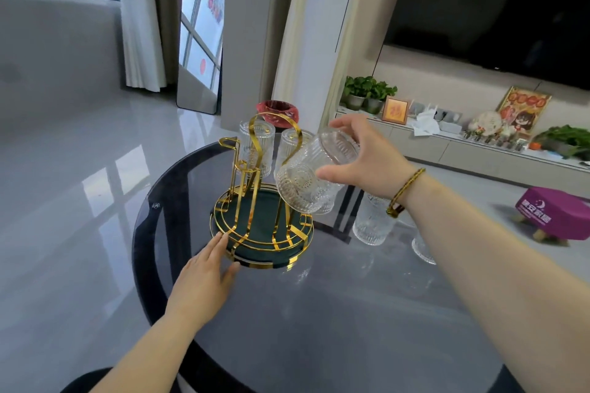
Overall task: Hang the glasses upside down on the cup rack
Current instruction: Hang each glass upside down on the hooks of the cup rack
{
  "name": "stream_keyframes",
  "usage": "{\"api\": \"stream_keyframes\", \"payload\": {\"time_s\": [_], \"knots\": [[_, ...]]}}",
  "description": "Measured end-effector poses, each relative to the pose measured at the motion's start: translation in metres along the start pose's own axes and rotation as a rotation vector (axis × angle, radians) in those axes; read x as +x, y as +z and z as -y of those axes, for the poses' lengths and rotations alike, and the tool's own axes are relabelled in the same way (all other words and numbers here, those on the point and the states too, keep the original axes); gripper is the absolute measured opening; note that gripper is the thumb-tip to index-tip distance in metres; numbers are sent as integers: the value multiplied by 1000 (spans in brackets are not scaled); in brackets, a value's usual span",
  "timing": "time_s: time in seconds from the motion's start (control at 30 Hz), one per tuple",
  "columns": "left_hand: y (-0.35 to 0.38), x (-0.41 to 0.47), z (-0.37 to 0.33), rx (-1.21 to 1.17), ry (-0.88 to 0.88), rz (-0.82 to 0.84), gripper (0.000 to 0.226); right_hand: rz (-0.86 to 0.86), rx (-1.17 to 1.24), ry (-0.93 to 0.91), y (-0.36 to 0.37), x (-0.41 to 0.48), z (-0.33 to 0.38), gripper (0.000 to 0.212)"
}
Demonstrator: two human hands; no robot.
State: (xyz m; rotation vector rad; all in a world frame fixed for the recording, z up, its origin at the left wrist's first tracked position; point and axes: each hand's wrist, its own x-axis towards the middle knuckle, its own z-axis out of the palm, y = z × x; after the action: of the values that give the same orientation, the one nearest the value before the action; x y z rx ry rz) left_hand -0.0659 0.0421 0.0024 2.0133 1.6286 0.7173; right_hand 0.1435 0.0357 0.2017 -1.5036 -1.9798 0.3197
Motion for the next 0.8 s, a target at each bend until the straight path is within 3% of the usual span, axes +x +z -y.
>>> {"api": "stream_keyframes", "payload": {"time_s": [0.43, 0.8], "knots": [[1, 3, 2, -11, 0, -40, 53, 170, -67, 34, 55, 21, -13, 71], [1, 4, 2, 6, -3, -49, 55, 184, -72, 27, 61, 19, -15, 61]]}}
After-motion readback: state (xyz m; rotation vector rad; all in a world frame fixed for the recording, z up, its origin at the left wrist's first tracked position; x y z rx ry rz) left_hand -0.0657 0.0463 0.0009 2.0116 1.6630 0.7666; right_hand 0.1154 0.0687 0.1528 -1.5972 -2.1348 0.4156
